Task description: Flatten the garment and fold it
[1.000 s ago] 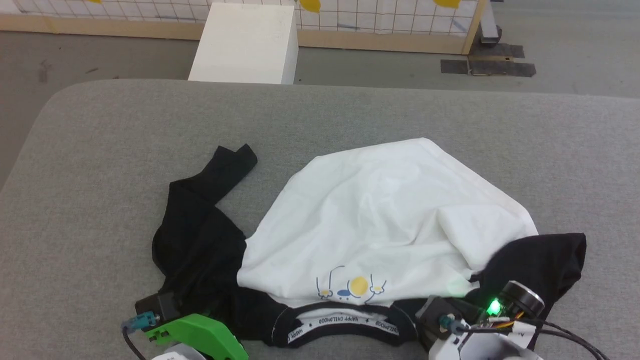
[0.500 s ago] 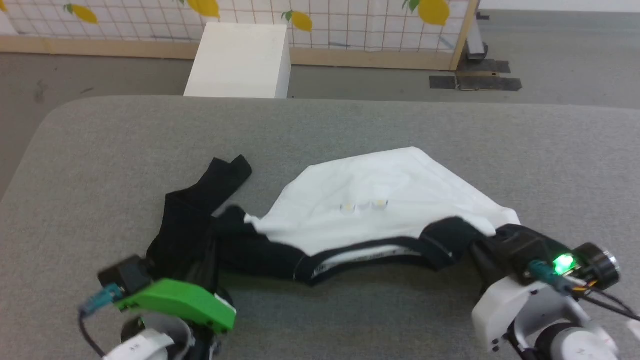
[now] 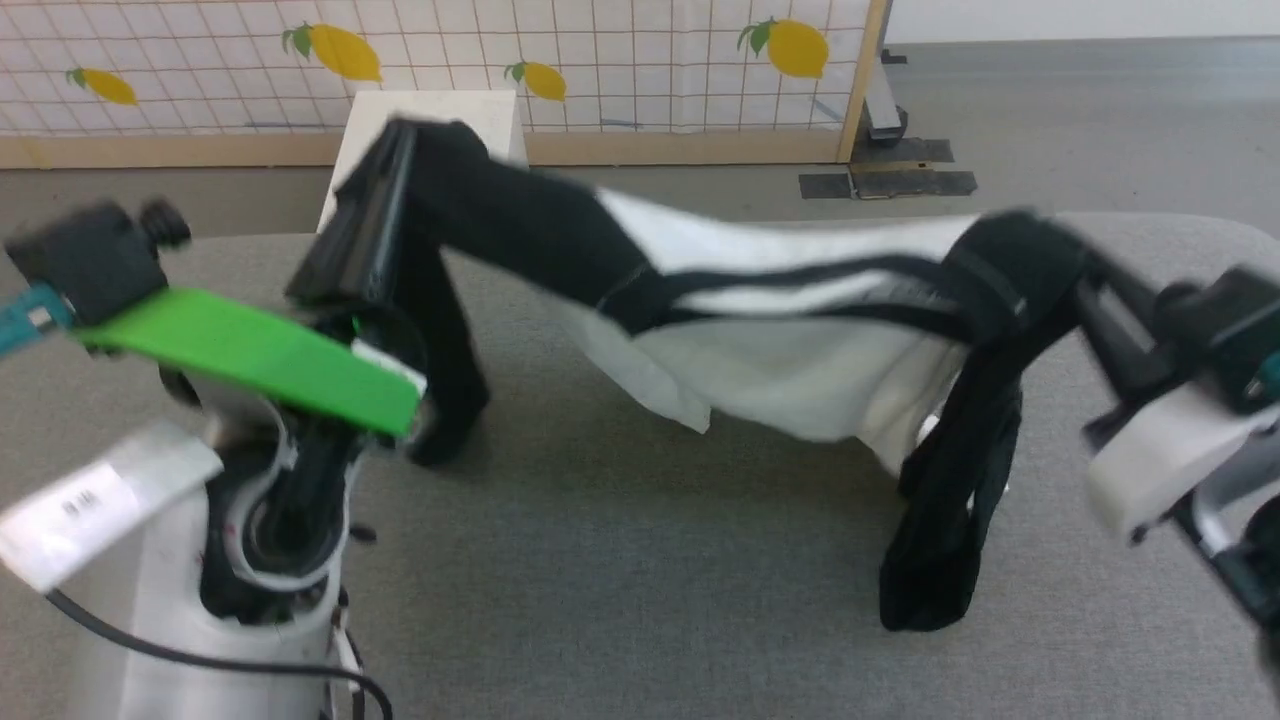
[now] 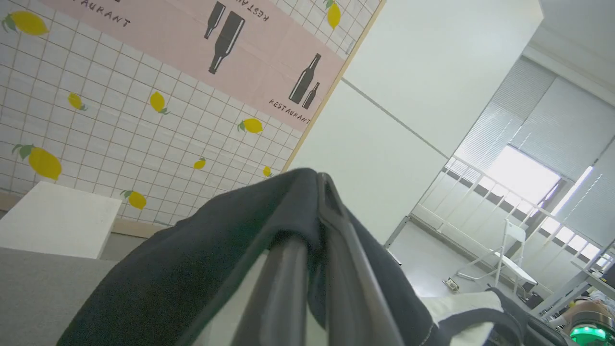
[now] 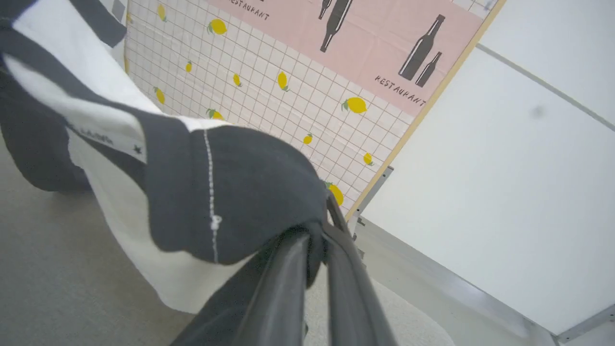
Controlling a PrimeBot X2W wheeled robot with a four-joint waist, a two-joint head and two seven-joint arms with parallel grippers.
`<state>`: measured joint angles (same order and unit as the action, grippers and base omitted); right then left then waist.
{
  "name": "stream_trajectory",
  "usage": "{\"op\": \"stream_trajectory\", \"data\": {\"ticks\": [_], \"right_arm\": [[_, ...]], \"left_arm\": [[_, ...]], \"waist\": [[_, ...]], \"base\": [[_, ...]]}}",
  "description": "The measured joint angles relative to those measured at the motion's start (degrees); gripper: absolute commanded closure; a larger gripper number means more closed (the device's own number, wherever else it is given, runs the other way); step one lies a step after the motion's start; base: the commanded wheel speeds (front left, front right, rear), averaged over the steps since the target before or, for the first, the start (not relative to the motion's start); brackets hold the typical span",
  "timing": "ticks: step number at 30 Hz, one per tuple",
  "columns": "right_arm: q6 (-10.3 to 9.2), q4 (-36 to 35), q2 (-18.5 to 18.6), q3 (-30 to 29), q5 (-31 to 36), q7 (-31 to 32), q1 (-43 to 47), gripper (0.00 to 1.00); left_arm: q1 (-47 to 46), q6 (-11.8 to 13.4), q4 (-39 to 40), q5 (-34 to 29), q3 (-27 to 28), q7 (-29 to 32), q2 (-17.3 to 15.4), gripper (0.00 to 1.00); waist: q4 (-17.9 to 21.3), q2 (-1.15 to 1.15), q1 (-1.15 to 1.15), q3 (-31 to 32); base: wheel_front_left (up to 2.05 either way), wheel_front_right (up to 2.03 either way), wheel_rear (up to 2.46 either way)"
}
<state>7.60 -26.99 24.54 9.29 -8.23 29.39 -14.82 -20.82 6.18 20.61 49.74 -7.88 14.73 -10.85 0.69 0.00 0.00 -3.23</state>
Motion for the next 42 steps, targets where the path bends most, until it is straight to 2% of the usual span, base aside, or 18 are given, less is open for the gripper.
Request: {"op": "stream_trajectory", "data": {"ticks": [4, 9, 13, 17, 21, 24, 28, 34, 38, 42], "right_arm": [[0.00, 1.5, 4.0, 0.1, -2.6, 2.8, -7.7, 1.00], [0.00, 9.8, 8.7, 4.2, -5.7, 3.9, -21.1, 1.00], [0.01, 17.2, 10.8, 9.0, -6.8, 2.6, -33.7, 1.00], [0.02, 25.1, 10.6, 13.1, -6.4, -0.7, -48.7, 1.00], [0.03, 32.3, 8.5, 14.6, -3.8, -4.8, -62.1, 1.00], [0.05, 36.5, 6.4, 14.7, -0.4, -8.5, -70.1, 1.00], [0.23, 41.7, 4.0, 14.1, 3.7, -13.3, -78.0, 1.00], [0.29, 48.6, 2.3, 16.3, 1.5, -14.8, -78.4, 1.00], [0.29, 50.4, 2.9, 20.1, -4.3, -12.7, -70.1, 1.00], [0.29, 47.8, 5.8, 24.2, -11.2, -9.2, -58.8, 1.00]], "left_arm": [[-6.9, 1.5, -0.8, 1.8, 1.0, 3.0, -0.1, 1.00], [-17.1, 3.9, -6.9, 3.2, 2.8, 5.4, -0.1, 1.00], [-26.3, 5.8, -13.1, 3.3, 4.3, 6.3, -0.4, 1.00], [-36.8, 7.3, -20.1, 1.7, 5.7, 5.7, -1.9, 1.00], [-46.5, 8.5, -25.7, 0.9, 7.5, 2.5, -2.1, 1.00], [-52.3, 8.4, -28.9, 0.6, 9.0, -0.6, -1.9, 1.00], [-56.9, 6.9, -32.2, 0.6, 9.7, -3.4, -1.8, 1.00], [-54.8, 3.7, -37.1, 0.3, 8.4, -3.7, -2.4, 1.00], [-46.2, 1.3, -40.5, -1.6, 5.4, -1.8, -4.0, 1.00], [-37.0, -1.0, -41.8, -4.2, 1.5, -0.1, -6.2, 1.00]], "waist": [[0.5, 0.00, 0.00, -1.2], [1.1, 0.00, 0.00, -4.3], [1.3, 0.00, 0.00, -7.8], [1.6, 0.00, 0.01, -12.4], [1.8, 0.00, 0.01, -17.3], [1.9, 0.00, 0.01, -20.8], [1.8, 0.00, 0.02, -24.8], [0.9, 0.00, 0.02, -27.4], [0.4, 0.00, 0.02, -26.2], [0.3, 0.00, 0.01, -24.0]], "base": [[0.00, 0.00, 0.00], [0.00, 0.00, 0.00], [0.00, 0.00, 0.00], [0.00, 0.00, 0.00], [0.00, 0.00, 0.00], [0.00, 0.00, 0.00], [0.00, 0.00, 0.00], [0.00, 0.00, 0.00], [0.00, 0.00, 0.00], [0.00, 0.00, 0.00]]}}
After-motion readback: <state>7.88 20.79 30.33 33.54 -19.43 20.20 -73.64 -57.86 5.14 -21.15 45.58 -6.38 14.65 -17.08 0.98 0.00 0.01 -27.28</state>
